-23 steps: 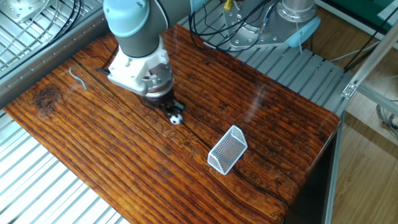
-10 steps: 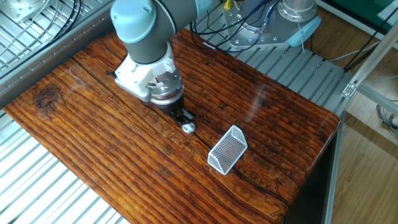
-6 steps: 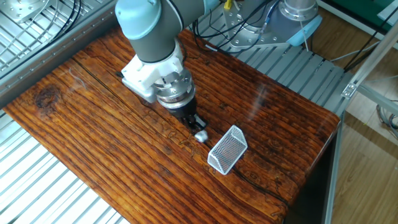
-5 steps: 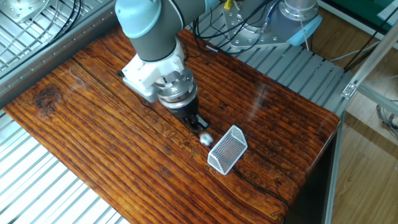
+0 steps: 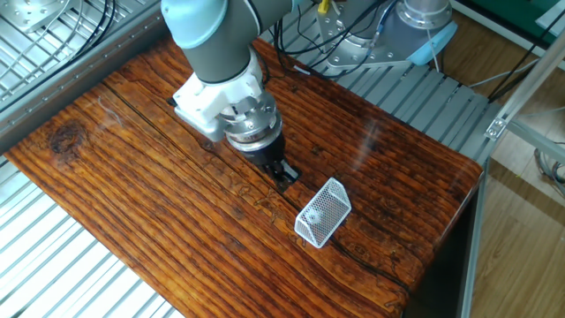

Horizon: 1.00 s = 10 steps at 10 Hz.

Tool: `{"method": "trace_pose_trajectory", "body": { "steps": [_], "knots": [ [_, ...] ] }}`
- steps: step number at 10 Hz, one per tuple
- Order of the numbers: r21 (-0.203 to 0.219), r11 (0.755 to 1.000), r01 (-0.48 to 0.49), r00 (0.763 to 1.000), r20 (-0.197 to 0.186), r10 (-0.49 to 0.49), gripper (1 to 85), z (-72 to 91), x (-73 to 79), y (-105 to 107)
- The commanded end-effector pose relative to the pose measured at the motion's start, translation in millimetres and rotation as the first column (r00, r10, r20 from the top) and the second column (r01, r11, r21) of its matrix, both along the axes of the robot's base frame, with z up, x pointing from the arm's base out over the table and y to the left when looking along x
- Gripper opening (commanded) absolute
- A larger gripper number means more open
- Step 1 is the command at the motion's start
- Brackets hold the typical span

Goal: Push the soccer ball into the goal

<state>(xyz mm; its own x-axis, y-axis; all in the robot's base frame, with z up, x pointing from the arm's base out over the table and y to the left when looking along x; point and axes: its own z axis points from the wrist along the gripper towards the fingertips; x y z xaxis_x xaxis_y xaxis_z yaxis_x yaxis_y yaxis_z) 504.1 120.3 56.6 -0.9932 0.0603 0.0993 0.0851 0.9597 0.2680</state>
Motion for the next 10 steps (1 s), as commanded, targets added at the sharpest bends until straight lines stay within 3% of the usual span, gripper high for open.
{"method": "trace_pose_trajectory", "body": {
  "steps": [1, 2, 3, 4, 5, 7, 8, 9, 10],
  "knots": [
    [-0.080, 0.994, -0.080, 0.996, 0.018, 0.082, 1.0, 0.9, 7.7, -43],
    [-0.151, 0.967, -0.205, 0.977, 0.022, 0.211, 1.0, 4.6, 8.5, -77],
    [-0.246, 0.891, -0.382, 0.919, 0.006, 0.395, 1.0, 10.7, 9.4, -117],
    [-0.278, 0.861, -0.425, 0.895, 0.012, 0.446, 1.0, 18.0, 13.3, -132],
    [-0.265, 0.857, -0.443, 0.884, 0.029, 0.466, 1.0, 25.0, 11.8, -131],
    [-0.327, 0.796, -0.510, 0.824, 0.081, 0.561, 1.0, 28.3, 28.0, -155],
    [-0.316, 0.783, -0.536, 0.800, 0.104, 0.590, 1.0, 26.8, 31.5, -158],
    [-0.290, 0.757, -0.585, 0.769, 0.098, 0.632, 1.0, 27.9, 26.4, -159],
    [-0.290, 0.665, -0.688, 0.685, 0.043, 0.727, 1.0, 29.5, 15.7, -174]
  ]
}}
